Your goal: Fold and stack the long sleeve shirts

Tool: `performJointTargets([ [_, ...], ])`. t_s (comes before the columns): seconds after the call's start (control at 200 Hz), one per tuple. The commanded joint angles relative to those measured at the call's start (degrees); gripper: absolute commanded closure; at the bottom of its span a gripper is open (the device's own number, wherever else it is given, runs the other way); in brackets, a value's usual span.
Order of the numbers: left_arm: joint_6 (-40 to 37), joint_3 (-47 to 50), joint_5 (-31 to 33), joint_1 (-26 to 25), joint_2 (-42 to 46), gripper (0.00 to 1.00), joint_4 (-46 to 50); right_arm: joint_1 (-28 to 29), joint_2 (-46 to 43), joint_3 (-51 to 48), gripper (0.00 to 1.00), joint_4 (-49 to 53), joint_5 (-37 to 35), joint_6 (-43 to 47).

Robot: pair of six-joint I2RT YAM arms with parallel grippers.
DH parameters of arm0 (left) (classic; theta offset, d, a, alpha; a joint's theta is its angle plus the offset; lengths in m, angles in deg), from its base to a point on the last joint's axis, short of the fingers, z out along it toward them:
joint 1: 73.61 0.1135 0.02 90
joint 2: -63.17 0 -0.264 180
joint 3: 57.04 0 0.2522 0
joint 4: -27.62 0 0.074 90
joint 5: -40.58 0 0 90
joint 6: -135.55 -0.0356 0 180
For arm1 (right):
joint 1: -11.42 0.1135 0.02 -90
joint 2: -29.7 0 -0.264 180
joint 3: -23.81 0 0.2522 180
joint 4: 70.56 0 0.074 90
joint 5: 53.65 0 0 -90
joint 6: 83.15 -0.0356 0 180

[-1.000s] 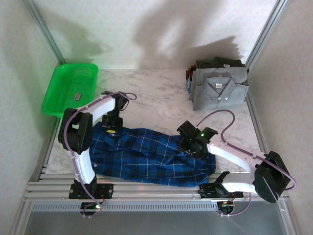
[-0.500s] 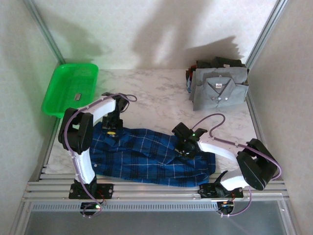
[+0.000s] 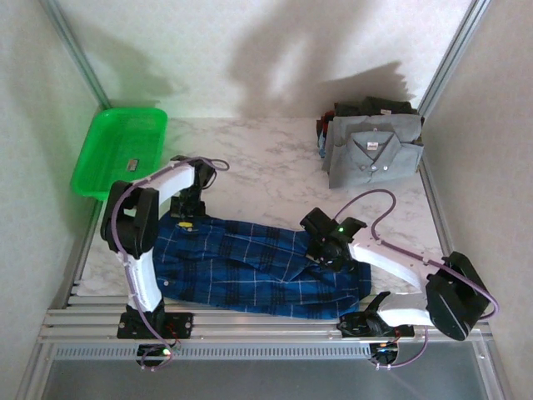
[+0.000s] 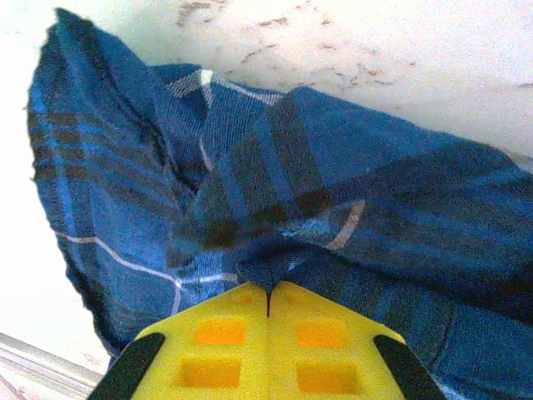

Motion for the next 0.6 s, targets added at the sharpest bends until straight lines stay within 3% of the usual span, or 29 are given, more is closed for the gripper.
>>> performJointTargets([
  [0.0, -0.1, -1.1, 4.8, 1.5, -2.2, 1.00, 1.6, -0.5, -1.1, -0.5, 1.00, 7.9, -2.6, 1.8],
  [0.215, -1.4, -2.0, 8.8, 1.4, -6.3, 0.98, 1.0, -0.4, 0.9, -1.8, 1.00, 6.5, -1.9, 2.4],
  [0.255, -1.2, -1.9, 9.3, 1.3, -6.3, 0.91, 0.7, -0.4, 1.3, -1.8, 1.00, 6.4, -2.0, 2.4],
  [0.35, 0.8, -2.3, 10.7, 1.1, -3.6, 0.62, -0.1, -0.4, 2.2, -1.7, 0.98, 7.0, -2.5, 2.5],
  [0.475, 3.9, -6.1, 9.9, 0.5, 1.6, 0.36, 0.6, -0.4, 2.5, -0.9, 0.77, 8.3, -3.2, 2.5],
  [0.536, 5.4, -8.8, 9.2, -0.2, 4.3, 0.33, 1.3, -0.4, 2.4, 0.2, 0.62, 9.8, -4.1, 2.6],
  [0.591, 6.8, -11.6, 8.1, -1.5, 7.1, 0.32, 1.6, 0.0, 2.2, 2.2, 0.53, 12.1, -5.6, 3.0],
])
